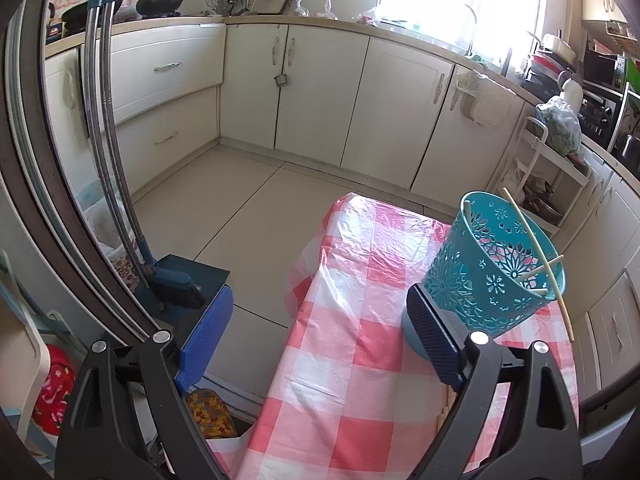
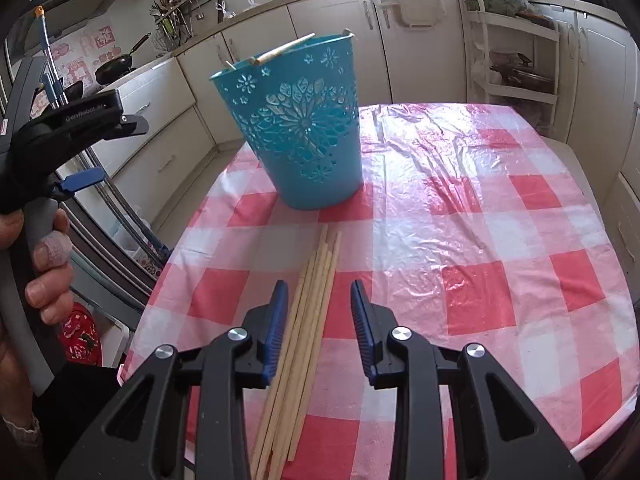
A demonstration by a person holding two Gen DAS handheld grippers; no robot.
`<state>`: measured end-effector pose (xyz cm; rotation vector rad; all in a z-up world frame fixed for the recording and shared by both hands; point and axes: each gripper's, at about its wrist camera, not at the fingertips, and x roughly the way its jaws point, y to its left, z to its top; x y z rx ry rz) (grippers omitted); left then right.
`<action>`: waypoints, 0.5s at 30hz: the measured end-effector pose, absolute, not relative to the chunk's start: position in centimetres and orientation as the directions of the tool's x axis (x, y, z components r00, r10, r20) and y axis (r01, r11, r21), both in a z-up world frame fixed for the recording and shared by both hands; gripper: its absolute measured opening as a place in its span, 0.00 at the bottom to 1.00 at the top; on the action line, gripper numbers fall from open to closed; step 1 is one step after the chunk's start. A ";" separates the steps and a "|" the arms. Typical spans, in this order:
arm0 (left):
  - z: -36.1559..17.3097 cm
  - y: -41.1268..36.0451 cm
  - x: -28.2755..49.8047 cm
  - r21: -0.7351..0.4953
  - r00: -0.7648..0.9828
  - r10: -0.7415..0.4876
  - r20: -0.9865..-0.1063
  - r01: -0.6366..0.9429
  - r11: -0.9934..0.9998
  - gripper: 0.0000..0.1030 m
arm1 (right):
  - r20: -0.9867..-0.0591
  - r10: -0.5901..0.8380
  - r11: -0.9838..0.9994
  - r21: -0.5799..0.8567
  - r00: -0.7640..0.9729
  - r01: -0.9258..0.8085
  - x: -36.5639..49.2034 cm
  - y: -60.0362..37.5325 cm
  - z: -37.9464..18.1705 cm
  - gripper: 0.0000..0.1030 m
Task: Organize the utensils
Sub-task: 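Move both tools back down toward the remaining chopstick bundle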
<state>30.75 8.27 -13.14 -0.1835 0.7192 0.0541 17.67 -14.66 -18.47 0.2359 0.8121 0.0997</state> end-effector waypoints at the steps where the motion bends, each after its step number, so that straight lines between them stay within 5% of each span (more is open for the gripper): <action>1: -13.2 8.3 30.7 -0.145 0.751 -0.013 -0.660 -0.111 0.983 0.82 | -0.710 0.178 0.969 0.246 0.682 0.003 17.5 -14.5 -18.7 0.31; 15: -17.3 8.8 26.9 -0.061 0.626 -0.020 -0.780 -0.044 0.997 0.83 | -0.755 0.160 0.971 0.236 0.636 0.036 16.2 -15.3 -22.1 0.31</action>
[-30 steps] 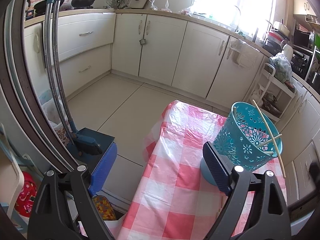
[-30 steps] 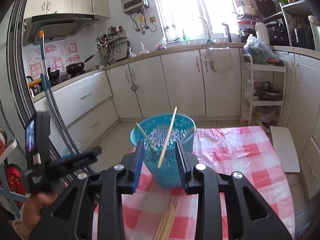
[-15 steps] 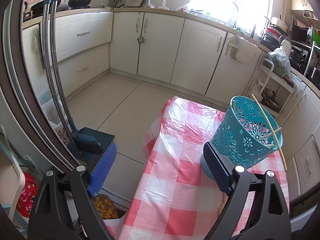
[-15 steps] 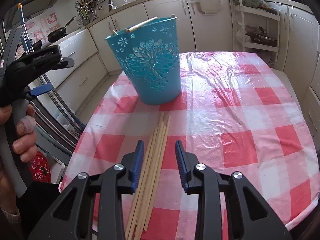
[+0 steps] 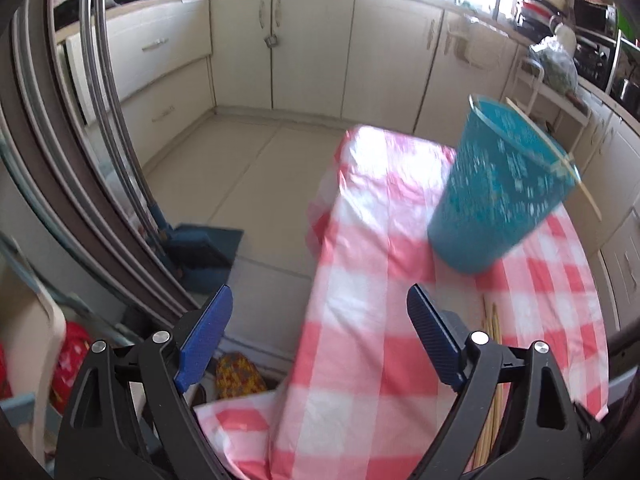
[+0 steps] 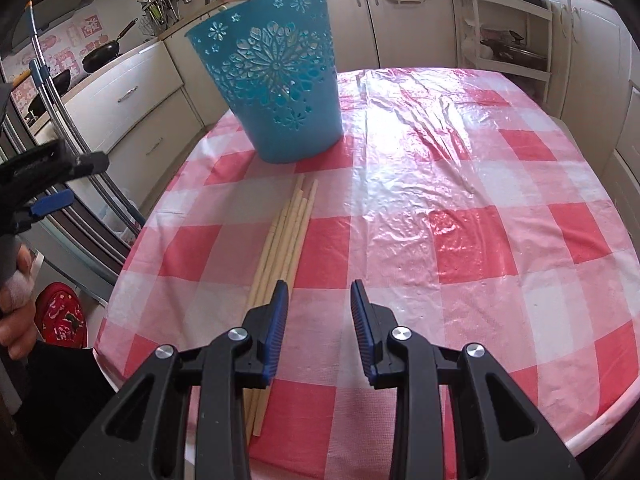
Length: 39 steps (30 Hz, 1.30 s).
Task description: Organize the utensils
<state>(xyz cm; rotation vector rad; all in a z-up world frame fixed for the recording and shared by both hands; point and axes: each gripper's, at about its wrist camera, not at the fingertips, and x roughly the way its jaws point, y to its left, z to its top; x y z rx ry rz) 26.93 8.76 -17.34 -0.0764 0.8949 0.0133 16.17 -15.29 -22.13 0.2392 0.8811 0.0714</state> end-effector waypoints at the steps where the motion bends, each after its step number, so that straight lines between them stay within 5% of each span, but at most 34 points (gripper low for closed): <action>1: -17.9 8.4 26.5 -0.060 0.612 -0.026 -0.790 -0.034 0.998 0.83 | -0.758 0.159 0.971 0.236 0.633 0.038 16.3 -15.3 -22.3 0.31; 13: -20.8 3.6 26.1 0.044 0.556 -0.022 -0.831 0.106 0.993 0.83 | -0.756 0.120 0.988 0.157 0.644 0.001 20.3 -14.0 -22.7 0.25; 19: -21.5 1.8 25.9 0.020 0.524 -0.078 -0.848 0.179 0.984 0.82 | -0.774 0.090 0.996 0.086 0.627 -0.036 20.8 -14.0 -22.7 0.09; 31: -23.3 -1.8 26.3 -0.064 0.452 -0.177 -0.874 0.254 0.965 0.82 | -0.792 0.130 0.990 0.132 0.596 -0.041 18.6 -17.5 -22.3 0.06; 39: -23.4 0.2 27.5 -0.153 0.432 -0.216 -0.876 0.176 0.972 0.82 | -0.583 0.337 0.922 0.362 0.739 -0.134 20.5 -21.5 -11.7 0.10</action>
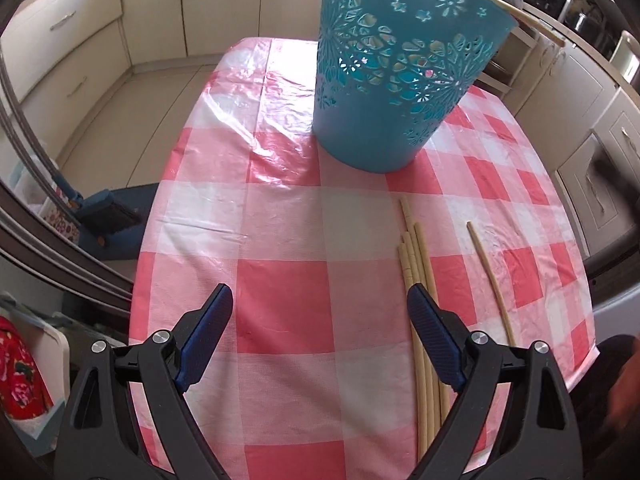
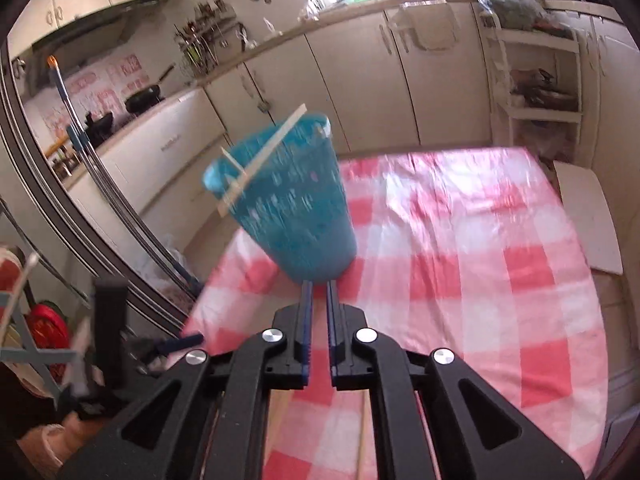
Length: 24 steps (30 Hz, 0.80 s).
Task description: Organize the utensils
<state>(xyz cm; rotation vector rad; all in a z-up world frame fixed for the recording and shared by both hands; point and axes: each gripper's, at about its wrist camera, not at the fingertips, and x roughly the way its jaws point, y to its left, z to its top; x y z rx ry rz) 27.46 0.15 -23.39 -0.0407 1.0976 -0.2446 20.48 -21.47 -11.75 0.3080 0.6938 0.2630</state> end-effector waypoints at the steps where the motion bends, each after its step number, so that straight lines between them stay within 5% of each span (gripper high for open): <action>1: -23.4 -0.1 27.5 -0.154 0.431 -0.218 -0.875 0.179 0.972 0.82 | -0.557 0.359 0.913 0.375 0.749 -0.159 21.5 -21.5 -9.9 0.17; 3: -23.2 -0.5 27.4 -0.143 0.438 -0.216 -0.873 0.195 0.970 0.82 | -0.536 0.415 0.891 0.404 0.735 -0.208 24.4 -21.0 -6.6 0.31; 9: -23.0 -0.5 27.4 -0.146 0.442 -0.225 -0.868 0.206 0.968 0.83 | -0.682 0.381 0.924 0.300 0.624 -0.236 32.9 -16.6 -4.3 0.31; 15: -22.3 0.2 27.4 -0.189 0.450 -0.258 -0.855 0.193 0.963 0.83 | -0.803 0.300 0.954 0.250 0.516 -0.165 37.0 -16.0 -7.3 0.22; 17: -22.1 0.2 27.4 -0.197 0.454 -0.269 -0.849 0.199 0.960 0.83 | -0.820 0.293 0.956 0.241 0.492 -0.168 37.4 -15.8 -7.9 0.10; 24: -21.8 0.1 27.3 -0.213 0.459 -0.284 -0.842 0.200 0.956 0.82 | -0.773 0.329 0.943 0.299 0.543 -0.146 37.6 -16.2 -6.7 0.05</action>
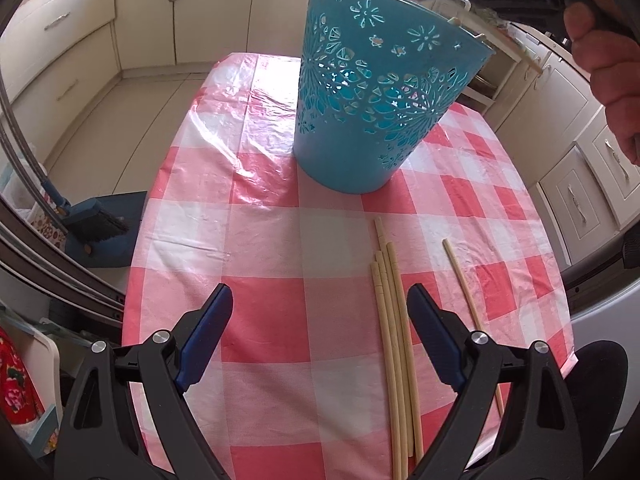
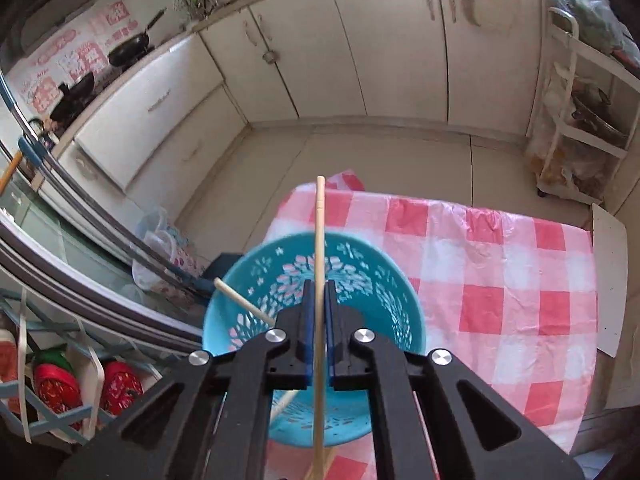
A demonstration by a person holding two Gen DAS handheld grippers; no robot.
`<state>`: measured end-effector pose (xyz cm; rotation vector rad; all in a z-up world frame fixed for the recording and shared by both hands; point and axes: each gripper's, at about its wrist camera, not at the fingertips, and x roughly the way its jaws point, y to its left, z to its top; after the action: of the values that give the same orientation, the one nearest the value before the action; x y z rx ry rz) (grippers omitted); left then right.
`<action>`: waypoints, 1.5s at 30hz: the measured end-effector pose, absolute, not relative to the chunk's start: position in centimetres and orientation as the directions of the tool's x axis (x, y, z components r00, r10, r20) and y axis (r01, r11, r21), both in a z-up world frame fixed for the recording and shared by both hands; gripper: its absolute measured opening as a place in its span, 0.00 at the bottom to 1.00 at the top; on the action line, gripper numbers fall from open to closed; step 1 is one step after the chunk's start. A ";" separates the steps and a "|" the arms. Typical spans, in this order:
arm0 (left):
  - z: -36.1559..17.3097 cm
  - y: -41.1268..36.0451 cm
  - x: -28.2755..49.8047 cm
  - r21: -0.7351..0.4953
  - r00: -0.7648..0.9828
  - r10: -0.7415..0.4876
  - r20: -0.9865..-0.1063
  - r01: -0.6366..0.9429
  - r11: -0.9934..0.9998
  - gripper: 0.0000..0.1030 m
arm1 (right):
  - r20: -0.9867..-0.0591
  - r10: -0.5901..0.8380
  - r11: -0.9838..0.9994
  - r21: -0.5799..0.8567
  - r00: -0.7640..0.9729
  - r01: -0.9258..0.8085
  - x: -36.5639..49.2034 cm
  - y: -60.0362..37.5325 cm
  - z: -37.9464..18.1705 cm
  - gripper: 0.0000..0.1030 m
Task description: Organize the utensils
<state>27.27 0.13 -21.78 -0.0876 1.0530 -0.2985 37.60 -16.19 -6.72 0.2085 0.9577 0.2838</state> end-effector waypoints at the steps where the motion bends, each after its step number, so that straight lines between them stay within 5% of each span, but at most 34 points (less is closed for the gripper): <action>1: -21.7 0.2 27.3 -0.216 0.459 -0.286 -0.841 0.199 0.956 0.82 | -0.752 0.331 0.941 0.308 0.570 -0.142 37.4 -16.4 -6.1 0.05; 9: -21.7 -0.2 27.3 -0.214 0.458 -0.287 -0.842 0.205 0.955 0.82 | -0.464 0.261 0.941 0.318 0.846 -0.116 36.3 -16.5 -3.5 0.06; 15: -21.9 0.2 27.5 -0.219 0.453 -0.287 -0.844 0.196 0.956 0.83 | -0.508 0.209 0.964 0.251 0.836 -0.088 36.7 -15.6 -6.7 0.06; 17: -21.8 0.2 27.5 -0.224 0.454 -0.291 -0.842 0.197 0.954 0.83 | -0.515 0.203 0.969 0.226 0.833 -0.096 36.0 -15.7 -7.2 0.15; 20: -21.8 0.1 27.5 -0.215 0.458 -0.287 -0.841 0.203 0.955 0.83 | -0.522 0.202 0.970 0.225 0.829 -0.095 34.8 -16.4 -7.5 0.16; 28: -22.3 0.9 27.5 -0.194 0.461 -0.251 -0.851 0.168 0.966 0.82 | -0.432 0.189 0.970 0.225 0.882 -0.097 24.7 -19.6 -6.0 0.31; 38: -22.1 1.5 27.0 -0.175 0.480 -0.225 -0.848 0.148 0.973 0.82 | -0.739 0.114 0.976 0.209 0.664 0.065 17.7 -22.4 -18.5 0.34; 45: -21.8 2.2 26.7 -0.178 0.487 -0.223 -0.845 0.139 0.974 0.82 | -0.786 0.116 0.986 0.164 0.607 0.023 19.0 -19.8 -21.4 0.40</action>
<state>26.74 2.20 -21.84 -0.0895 1.0400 -0.2204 18.95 -19.85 -21.37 0.1631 0.9181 0.0544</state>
